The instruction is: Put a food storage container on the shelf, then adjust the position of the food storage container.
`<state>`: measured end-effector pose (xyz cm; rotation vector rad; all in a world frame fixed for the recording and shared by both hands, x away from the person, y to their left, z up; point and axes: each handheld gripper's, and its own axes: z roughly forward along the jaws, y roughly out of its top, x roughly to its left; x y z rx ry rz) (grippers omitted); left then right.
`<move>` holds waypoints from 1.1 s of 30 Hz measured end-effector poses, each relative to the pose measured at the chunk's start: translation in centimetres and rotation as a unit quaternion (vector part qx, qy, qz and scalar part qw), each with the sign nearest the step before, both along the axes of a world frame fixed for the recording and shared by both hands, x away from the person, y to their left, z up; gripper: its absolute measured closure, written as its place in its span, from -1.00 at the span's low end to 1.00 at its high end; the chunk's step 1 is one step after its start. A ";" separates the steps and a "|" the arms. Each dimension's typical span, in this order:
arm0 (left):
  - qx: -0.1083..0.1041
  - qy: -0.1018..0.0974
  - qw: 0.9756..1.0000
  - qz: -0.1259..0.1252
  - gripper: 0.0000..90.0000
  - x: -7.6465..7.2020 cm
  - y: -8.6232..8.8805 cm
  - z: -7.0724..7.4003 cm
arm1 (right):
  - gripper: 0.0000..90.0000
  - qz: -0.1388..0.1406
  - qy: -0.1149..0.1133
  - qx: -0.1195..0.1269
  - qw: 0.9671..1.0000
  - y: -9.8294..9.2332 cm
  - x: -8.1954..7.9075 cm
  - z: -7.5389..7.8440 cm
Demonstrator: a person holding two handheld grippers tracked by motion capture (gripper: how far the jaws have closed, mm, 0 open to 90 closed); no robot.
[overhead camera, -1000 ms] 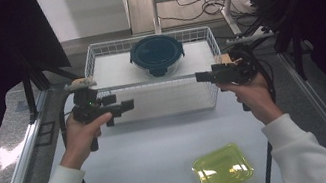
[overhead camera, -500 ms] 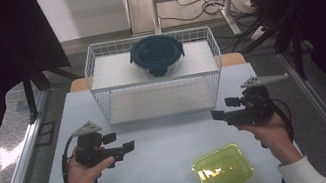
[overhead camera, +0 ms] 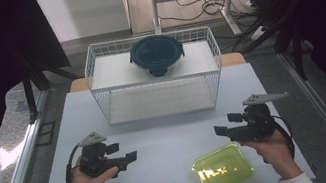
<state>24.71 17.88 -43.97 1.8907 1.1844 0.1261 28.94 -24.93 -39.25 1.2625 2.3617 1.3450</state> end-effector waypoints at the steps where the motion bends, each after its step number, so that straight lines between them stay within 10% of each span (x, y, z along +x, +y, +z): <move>1: 0.000 0.001 1.000 0.001 -0.53 0.0 0.0 -0.1 | -0.46 -0.001 0.005 -0.003 1.000 0.0 0.0 -0.3; 19: 0.015 0.006 1.000 0.012 -0.58 -0.2 -0.1 -1.0 | -0.27 -0.018 0.013 -0.025 0.999 -1.5 -1.6 -1.5; 33: 0.041 0.000 0.999 0.013 -0.59 -0.7 -0.3 -1.5 | 0.73 0.006 -0.003 -0.108 0.994 -3.6 -6.3 -2.2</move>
